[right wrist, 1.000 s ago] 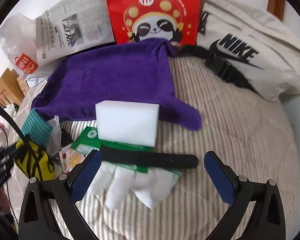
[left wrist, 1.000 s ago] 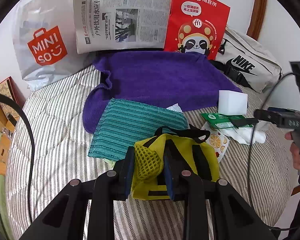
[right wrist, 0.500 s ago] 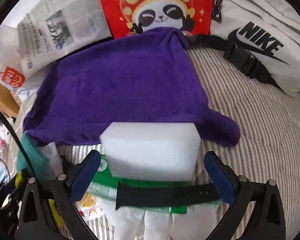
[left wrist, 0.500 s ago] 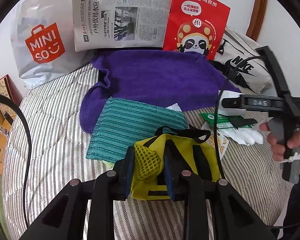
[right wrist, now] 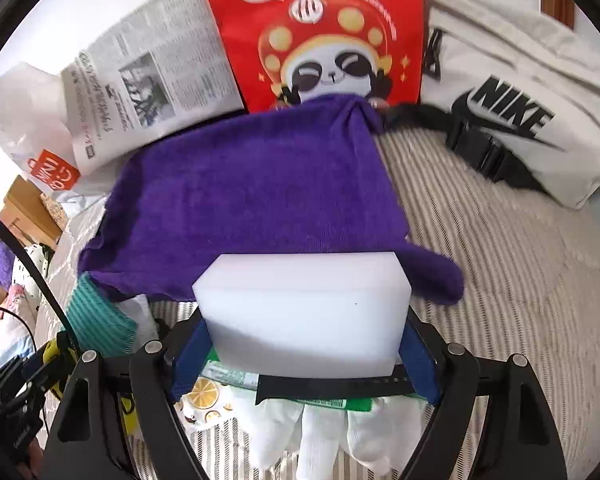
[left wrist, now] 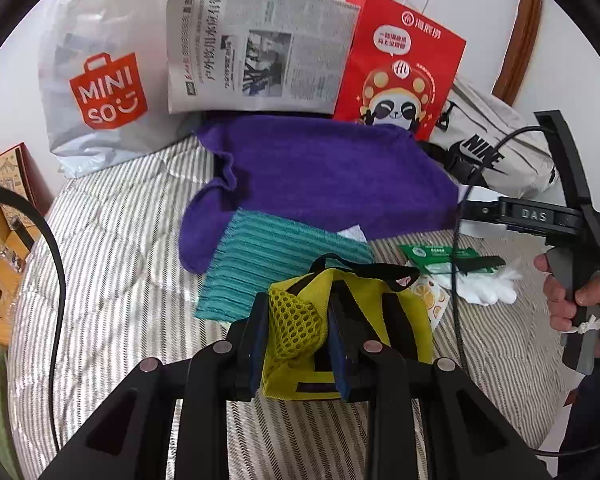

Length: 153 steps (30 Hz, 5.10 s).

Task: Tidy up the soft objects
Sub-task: 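Grasp the white sponge with the right gripper while the left gripper holds the pouch, then carry pouch and sponge onto the purple towel and open both grippers, then grasp the green striped cloth with the left gripper, then lift the green cloth with the left gripper while the right gripper grasps the white mesh cloth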

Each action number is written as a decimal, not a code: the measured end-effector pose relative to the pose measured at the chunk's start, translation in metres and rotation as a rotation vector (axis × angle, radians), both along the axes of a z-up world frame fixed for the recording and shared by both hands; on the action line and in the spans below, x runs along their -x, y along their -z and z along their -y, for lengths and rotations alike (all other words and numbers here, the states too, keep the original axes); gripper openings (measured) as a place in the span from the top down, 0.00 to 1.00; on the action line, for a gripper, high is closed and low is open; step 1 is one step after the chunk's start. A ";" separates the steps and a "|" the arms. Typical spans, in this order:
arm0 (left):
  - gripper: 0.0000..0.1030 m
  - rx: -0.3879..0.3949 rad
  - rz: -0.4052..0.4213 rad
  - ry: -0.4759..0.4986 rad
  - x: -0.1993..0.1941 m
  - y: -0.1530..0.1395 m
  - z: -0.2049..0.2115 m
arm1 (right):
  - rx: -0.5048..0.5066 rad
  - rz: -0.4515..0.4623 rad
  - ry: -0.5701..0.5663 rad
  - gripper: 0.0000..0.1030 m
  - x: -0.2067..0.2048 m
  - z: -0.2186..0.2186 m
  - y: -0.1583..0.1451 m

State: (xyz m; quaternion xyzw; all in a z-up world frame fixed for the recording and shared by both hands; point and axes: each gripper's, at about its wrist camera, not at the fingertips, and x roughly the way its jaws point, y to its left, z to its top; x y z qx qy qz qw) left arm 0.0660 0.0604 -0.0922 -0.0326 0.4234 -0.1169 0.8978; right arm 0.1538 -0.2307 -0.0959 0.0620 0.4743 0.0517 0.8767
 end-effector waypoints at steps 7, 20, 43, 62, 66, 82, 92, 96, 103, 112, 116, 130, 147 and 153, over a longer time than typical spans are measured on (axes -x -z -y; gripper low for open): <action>0.75 0.009 0.024 -0.008 -0.003 -0.017 -0.005 | -0.009 0.055 -0.027 0.20 0.011 -0.002 -0.020; 0.75 0.003 0.043 -0.003 -0.039 -0.033 -0.003 | 0.025 0.096 -0.059 0.20 -0.013 0.001 -0.035; 0.75 0.006 -0.019 -0.064 -0.176 -0.015 -0.007 | 0.101 0.014 -0.142 0.20 -0.146 -0.014 -0.002; 0.75 -0.020 -0.111 -0.094 -0.241 0.022 0.001 | 0.143 -0.084 -0.196 0.19 -0.197 -0.021 0.040; 0.74 -0.029 -0.129 -0.099 -0.246 0.027 0.005 | 0.146 -0.094 -0.212 0.19 -0.197 -0.021 0.042; 0.61 -0.050 -0.158 -0.074 -0.240 0.042 0.011 | 0.239 -0.076 -0.234 0.09 -0.193 -0.038 0.045; 0.38 -0.099 -0.099 -0.077 -0.221 0.023 0.023 | 0.208 -0.031 -0.186 0.08 -0.168 -0.032 0.018; 0.38 -0.085 -0.081 -0.071 -0.209 0.008 0.017 | 0.170 -0.016 -0.174 0.08 -0.149 -0.025 0.000; 0.38 -0.098 -0.059 -0.053 -0.166 -0.011 0.013 | 0.118 -0.008 -0.156 0.08 -0.093 -0.011 -0.016; 0.35 -0.033 -0.060 -0.070 -0.093 -0.011 -0.012 | 0.077 0.018 -0.132 0.08 -0.011 -0.004 -0.019; 0.35 -0.015 -0.089 -0.095 -0.068 0.001 -0.023 | 0.038 0.016 -0.124 0.08 0.019 -0.005 -0.019; 0.28 0.058 -0.131 -0.046 -0.040 0.033 -0.030 | -0.028 -0.027 -0.081 0.08 0.053 -0.001 -0.003; 0.52 0.243 -0.083 0.038 -0.035 0.012 -0.019 | 0.007 -0.051 -0.074 0.08 0.055 -0.002 0.004; 0.52 0.245 -0.065 0.091 -0.036 0.001 0.007 | 0.023 -0.057 -0.081 0.08 0.054 -0.003 0.007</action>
